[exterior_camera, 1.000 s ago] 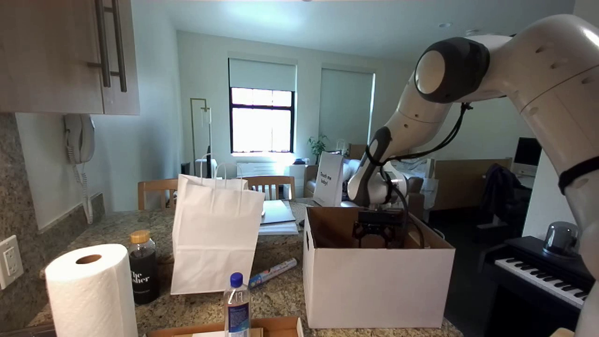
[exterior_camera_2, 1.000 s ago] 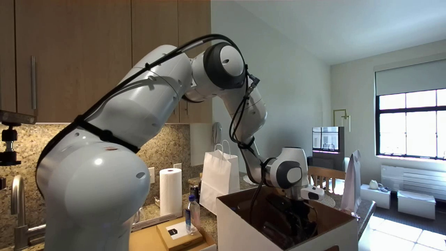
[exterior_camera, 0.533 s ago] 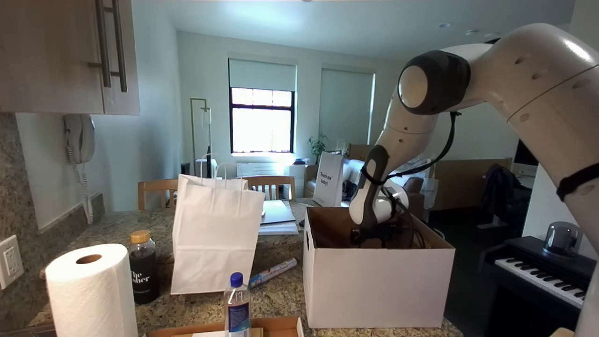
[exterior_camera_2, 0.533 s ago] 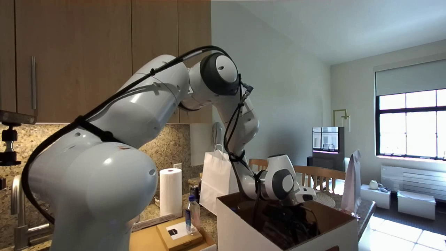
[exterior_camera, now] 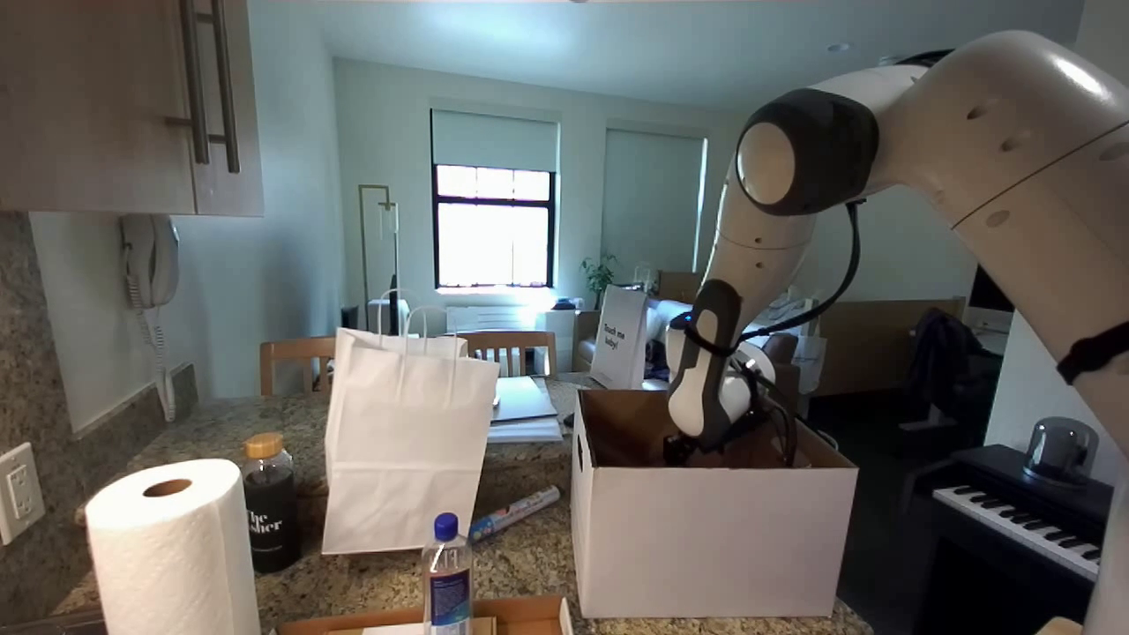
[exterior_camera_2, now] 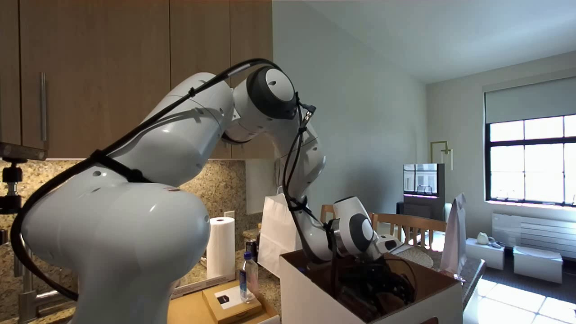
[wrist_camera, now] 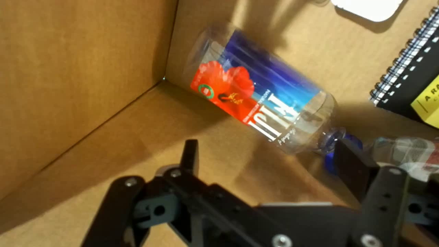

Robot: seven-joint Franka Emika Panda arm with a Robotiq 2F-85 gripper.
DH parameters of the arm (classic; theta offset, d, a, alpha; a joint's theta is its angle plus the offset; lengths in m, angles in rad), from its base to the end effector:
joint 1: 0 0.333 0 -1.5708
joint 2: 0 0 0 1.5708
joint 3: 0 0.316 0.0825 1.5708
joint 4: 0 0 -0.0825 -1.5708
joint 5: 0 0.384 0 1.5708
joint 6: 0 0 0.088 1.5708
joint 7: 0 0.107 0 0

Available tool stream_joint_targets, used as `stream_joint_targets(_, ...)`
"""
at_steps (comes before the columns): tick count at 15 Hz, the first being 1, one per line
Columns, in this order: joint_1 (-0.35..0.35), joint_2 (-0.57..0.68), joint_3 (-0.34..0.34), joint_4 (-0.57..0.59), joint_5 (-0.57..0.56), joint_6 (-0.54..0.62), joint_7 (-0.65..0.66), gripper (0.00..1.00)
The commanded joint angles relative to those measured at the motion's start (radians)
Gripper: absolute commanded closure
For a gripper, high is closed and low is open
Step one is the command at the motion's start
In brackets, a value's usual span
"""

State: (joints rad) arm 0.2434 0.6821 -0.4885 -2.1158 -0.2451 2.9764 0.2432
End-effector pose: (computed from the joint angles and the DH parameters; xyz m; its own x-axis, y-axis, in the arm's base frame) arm 0.5742 -0.1279 0.1408 0.9703 -0.0737 0.2306 -0.1497 -0.9312 0.3323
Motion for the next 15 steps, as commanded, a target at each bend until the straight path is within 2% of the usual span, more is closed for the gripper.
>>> stream_joint_targets(1,0.037,-0.027,-0.048,-0.045,-0.073,0.034,-0.071,0.0)
stream_joint_targets(5,0.099,0.003,-0.124,-0.045,-0.122,0.091,-0.052,0.0)
stream_joint_targets(8,0.162,0.039,-0.192,-0.039,-0.118,0.1,-0.046,0.0)
stream_joint_targets(10,0.188,0.058,-0.213,-0.035,-0.109,0.089,-0.049,0.0)
stream_joint_targets(15,0.145,0.039,-0.134,-0.046,-0.102,0.031,-0.113,0.0)
